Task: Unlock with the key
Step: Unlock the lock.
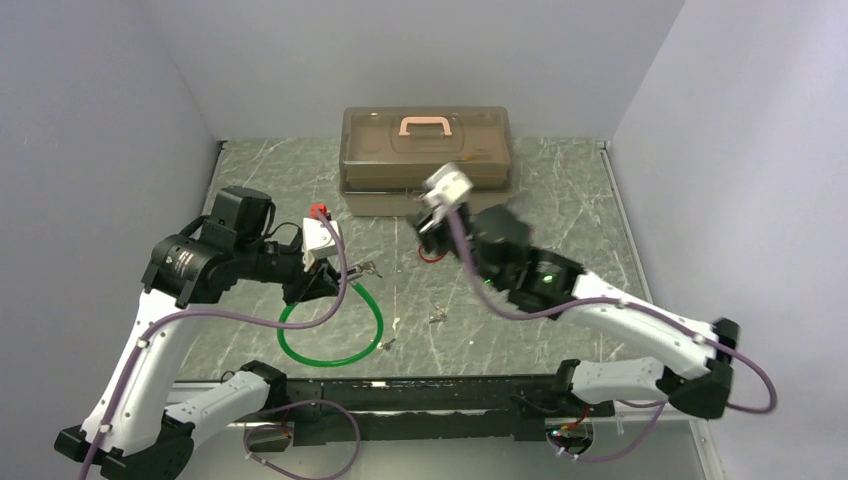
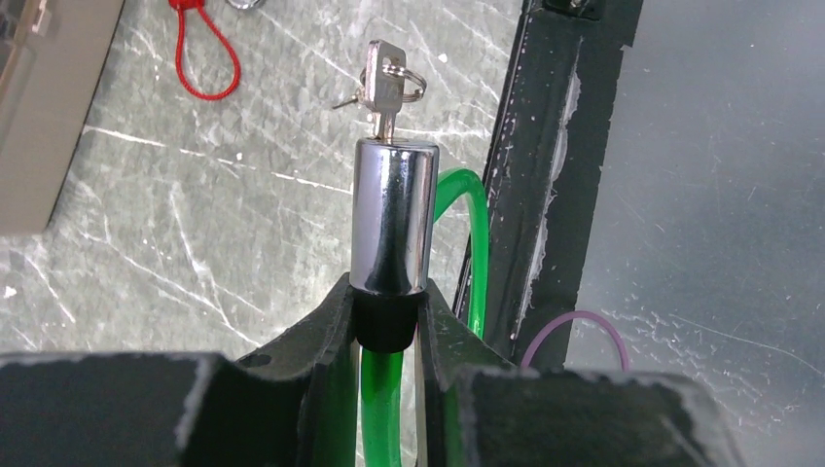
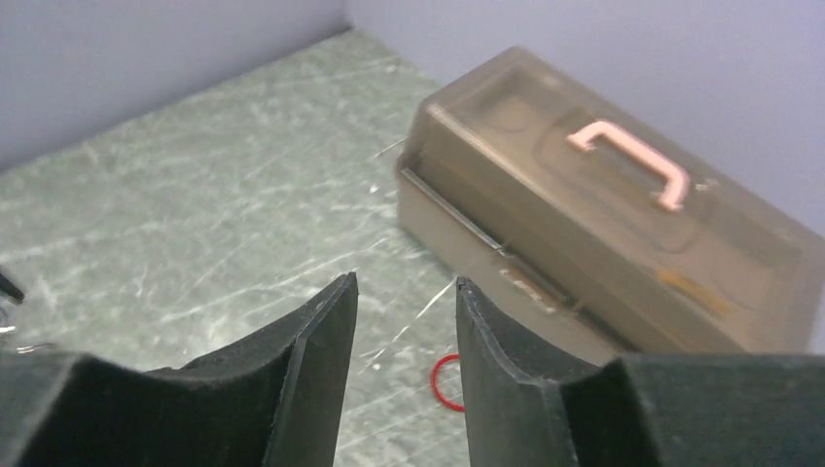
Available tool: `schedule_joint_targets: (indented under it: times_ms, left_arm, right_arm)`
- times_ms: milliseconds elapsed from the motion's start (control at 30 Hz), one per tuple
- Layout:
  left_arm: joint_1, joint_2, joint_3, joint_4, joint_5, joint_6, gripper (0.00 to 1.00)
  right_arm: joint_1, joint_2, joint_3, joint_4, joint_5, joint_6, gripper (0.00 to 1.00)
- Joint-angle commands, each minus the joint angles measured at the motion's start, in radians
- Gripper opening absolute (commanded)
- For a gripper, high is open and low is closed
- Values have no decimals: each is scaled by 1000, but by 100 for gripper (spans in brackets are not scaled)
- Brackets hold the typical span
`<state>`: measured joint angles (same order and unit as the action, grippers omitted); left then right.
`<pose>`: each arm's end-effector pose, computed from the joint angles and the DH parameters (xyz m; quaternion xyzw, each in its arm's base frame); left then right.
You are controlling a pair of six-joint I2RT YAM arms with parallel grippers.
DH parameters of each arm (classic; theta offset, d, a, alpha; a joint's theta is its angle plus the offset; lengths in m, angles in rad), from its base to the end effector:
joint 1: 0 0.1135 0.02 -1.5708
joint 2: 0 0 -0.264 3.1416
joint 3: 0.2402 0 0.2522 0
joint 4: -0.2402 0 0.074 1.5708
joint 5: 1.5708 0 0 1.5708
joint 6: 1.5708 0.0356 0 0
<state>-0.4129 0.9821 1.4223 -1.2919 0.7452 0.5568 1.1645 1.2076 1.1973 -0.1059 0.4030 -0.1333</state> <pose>0.1144 -0.0765 0.4164 0.5197 0.7116 -0.3163 0.3514 0.1226 0.2497 0.4054 -0.3362 0.6635 0.1911 0.6404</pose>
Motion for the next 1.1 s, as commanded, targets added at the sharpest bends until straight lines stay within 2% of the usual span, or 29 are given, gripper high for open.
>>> schedule_joint_targets:
  times_ms: [0,133,233,367,533,833,1067]
  left_arm:
    - [-3,-35,34,0,107,58,0]
    - [-4,-36,35,-34,132,107,0]
    - [-6,-36,39,-43,129,122,0]
    - [-6,-43,41,-53,130,132,0]
    - [-6,-50,44,-51,124,131,0]
    - [-6,-42,44,-15,123,103,0]
    - [-5,-25,53,12,125,85,0]
  right_arm:
    - [-152,-180,5,-25,-331,58,45]
    - [-262,-193,48,-76,-711,126,45]
    - [-316,-144,89,-98,-993,199,46]
    - [-353,-98,99,-45,-1190,287,51]
    - [-358,-60,117,-11,-1280,331,55]
    - [-345,4,112,53,-1363,406,55]
    - [-303,42,117,55,-1352,391,47]
